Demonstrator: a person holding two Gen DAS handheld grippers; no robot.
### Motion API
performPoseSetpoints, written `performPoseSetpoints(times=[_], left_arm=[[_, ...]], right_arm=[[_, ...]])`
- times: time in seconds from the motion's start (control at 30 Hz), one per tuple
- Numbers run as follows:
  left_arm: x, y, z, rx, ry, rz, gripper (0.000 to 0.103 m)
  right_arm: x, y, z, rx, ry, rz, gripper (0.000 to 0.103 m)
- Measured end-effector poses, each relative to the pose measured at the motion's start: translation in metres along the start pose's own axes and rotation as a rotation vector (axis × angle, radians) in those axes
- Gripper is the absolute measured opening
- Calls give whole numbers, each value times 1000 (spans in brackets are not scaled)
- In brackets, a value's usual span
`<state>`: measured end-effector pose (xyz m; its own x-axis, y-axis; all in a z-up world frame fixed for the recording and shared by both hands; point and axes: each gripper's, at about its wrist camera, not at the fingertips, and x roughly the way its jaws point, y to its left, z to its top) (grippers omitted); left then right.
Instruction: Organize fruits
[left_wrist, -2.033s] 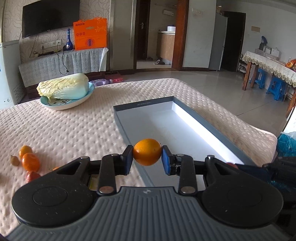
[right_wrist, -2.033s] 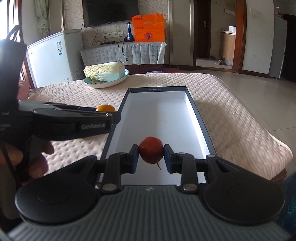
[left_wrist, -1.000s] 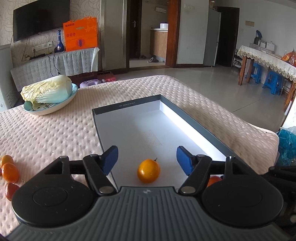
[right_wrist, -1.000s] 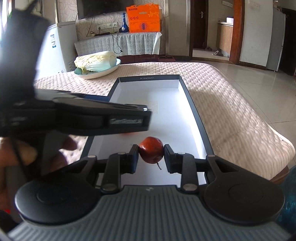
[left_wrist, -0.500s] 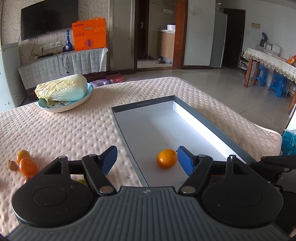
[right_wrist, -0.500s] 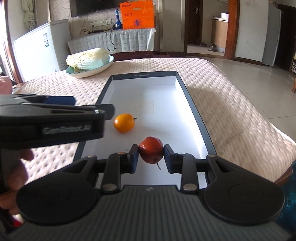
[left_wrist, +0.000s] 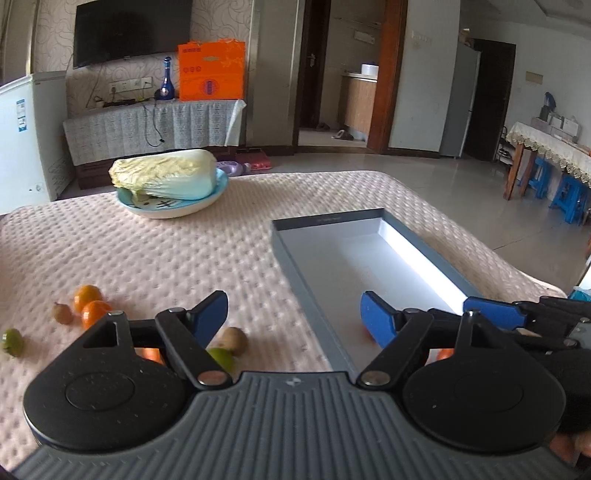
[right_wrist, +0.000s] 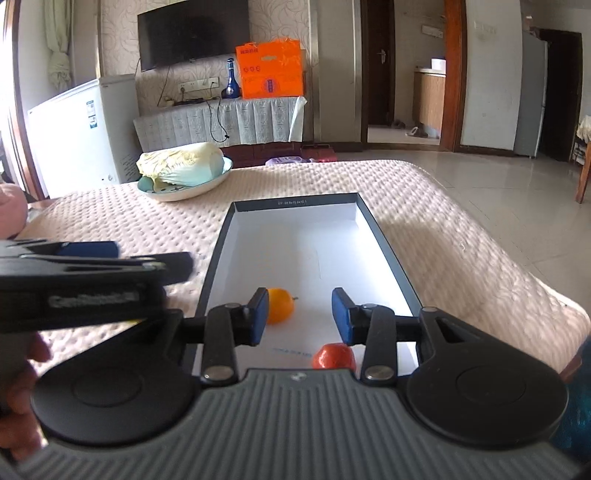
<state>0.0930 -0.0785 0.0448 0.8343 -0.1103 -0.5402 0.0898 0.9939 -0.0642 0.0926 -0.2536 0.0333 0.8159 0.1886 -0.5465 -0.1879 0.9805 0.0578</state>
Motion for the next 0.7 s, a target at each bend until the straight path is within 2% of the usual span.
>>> performPoseSetpoints(times=[0.17, 0.43, 0.7], left_arm=[[-17, 19, -2, -9, -6, 42, 83], [-46, 41, -10, -17, -7, 103, 83], [-65, 82, -21, -19, 10, 180, 83]], right_arm=[[0, -6, 4, 59, 1, 3, 40], [-6, -1, 4, 75, -12, 14, 40], [-15, 23, 4, 35, -43, 102, 40]])
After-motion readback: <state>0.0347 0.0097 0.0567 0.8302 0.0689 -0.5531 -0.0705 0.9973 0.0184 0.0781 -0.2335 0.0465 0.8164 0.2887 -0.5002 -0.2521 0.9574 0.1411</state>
